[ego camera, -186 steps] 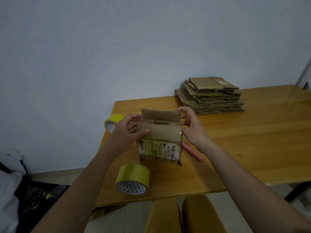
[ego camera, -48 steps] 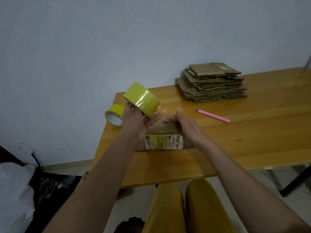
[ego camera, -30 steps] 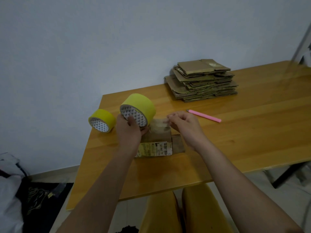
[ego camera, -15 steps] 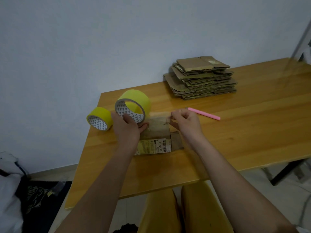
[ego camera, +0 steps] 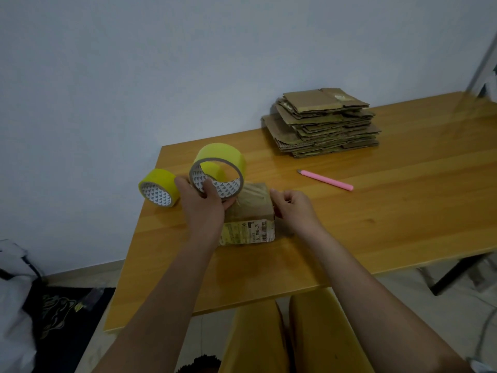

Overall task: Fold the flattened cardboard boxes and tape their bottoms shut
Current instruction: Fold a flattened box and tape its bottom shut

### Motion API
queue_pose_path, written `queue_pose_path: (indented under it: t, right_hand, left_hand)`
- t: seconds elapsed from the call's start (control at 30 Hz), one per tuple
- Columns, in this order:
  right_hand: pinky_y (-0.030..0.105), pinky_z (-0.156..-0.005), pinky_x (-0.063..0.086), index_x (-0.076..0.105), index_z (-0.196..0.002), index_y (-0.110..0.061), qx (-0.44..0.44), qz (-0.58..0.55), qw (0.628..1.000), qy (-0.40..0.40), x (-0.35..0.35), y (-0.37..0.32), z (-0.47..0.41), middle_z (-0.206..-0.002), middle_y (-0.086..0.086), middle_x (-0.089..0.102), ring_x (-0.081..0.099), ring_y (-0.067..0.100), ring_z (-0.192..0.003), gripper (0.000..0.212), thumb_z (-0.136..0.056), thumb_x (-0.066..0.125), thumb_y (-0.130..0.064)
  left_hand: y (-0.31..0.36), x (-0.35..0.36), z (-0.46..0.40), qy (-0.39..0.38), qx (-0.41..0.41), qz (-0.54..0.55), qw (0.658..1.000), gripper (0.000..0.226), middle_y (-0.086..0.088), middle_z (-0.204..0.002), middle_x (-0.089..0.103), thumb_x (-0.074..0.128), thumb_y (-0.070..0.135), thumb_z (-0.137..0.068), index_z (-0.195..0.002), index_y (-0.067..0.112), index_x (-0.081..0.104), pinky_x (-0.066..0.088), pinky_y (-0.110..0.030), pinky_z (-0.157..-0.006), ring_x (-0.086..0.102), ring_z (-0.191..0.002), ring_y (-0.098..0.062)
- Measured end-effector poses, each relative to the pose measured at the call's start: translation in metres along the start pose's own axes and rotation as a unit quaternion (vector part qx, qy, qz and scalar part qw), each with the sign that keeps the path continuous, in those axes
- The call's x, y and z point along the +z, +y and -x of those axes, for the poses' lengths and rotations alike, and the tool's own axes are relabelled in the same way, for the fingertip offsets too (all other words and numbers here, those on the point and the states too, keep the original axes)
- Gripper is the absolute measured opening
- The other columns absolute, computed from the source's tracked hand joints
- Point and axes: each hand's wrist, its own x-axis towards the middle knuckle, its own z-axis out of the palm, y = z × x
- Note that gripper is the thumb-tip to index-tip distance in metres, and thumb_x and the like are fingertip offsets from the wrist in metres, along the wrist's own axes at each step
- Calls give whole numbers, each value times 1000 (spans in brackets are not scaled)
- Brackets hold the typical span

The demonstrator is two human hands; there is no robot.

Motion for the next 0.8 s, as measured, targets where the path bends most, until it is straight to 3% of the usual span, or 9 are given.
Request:
queue_pose_path:
  t: [0.07,0.2,0.27,0.33,0.47,0.57,0.7,0.8]
  right_hand:
    - [36,-60,42,55,-74,-12,5,7,1000,-5,2,1,0,-70,9,54,50,22,-65,40,-99,49,-43]
    - [49,-75,55,53,-81,-11,27,0,999,22,4,3,-6,-84,15,65,64,30,-80,37,-95,55,-45]
    - [42,-75,57,51,-97,-10,48,20,998,43,2,6,-9,-94,8,62,64,23,-86,35,-91,63,-43]
    - [33,-70,55,48,-102,-12,58,43,996,53,1,12,-7,-91,1,57,60,17,-84,33,-89,69,-34]
    - [13,-65,45,58,-100,-16,-65,26,986,152,1,11,4,-90,-4,59,57,11,-84,10,-92,63,-13]
    - [7,-74,46,70,-107,-15,-177,-10,974,139,3,-4,12,-99,-7,67,58,-2,-90,20,-97,53,-10]
    - [17,-91,51,72,-112,-7,-252,50,963,77,12,3,17,-118,3,69,58,-1,-105,23,-94,58,-5]
    - [26,-95,51,71,-114,-5,-275,70,956,69,10,7,14,-121,7,68,58,4,-109,23,-93,60,-6]
  left_hand:
    - [1,1,1,1,8,2,1000,10,4,-108,48,39,11,-104,-109,17,32,61,-33,-75,61,-104,-20]
    - [1,1,1,4,-2,7,1000,14,5,-107,48,44,8,-102,-106,18,34,61,-31,-75,59,-103,-18]
    - [1,0,0,6,-10,10,1000,19,6,-107,48,44,7,-102,-99,25,37,60,-34,-78,59,-104,-21]
    - [2,0,1,3,-14,11,1000,18,5,-108,48,45,7,-102,-101,23,36,60,-36,-80,58,-105,-22]
    - [0,0,1,9,-17,3,1000,15,4,-106,48,45,8,-102,-108,17,36,60,-33,-78,58,-102,-19]
    - [0,1,1,19,-34,2,999,17,3,-105,50,50,6,-100,-110,14,39,60,-29,-75,58,-98,-13]
    - [-2,-1,-5,23,-87,-20,996,29,-5,-109,59,61,11,-94,-120,4,51,60,-29,-73,63,-98,-17]
    - [0,-9,-12,29,-91,-115,989,19,-17,-94,67,64,20,-93,-96,2,62,60,-48,-75,68,-89,-31]
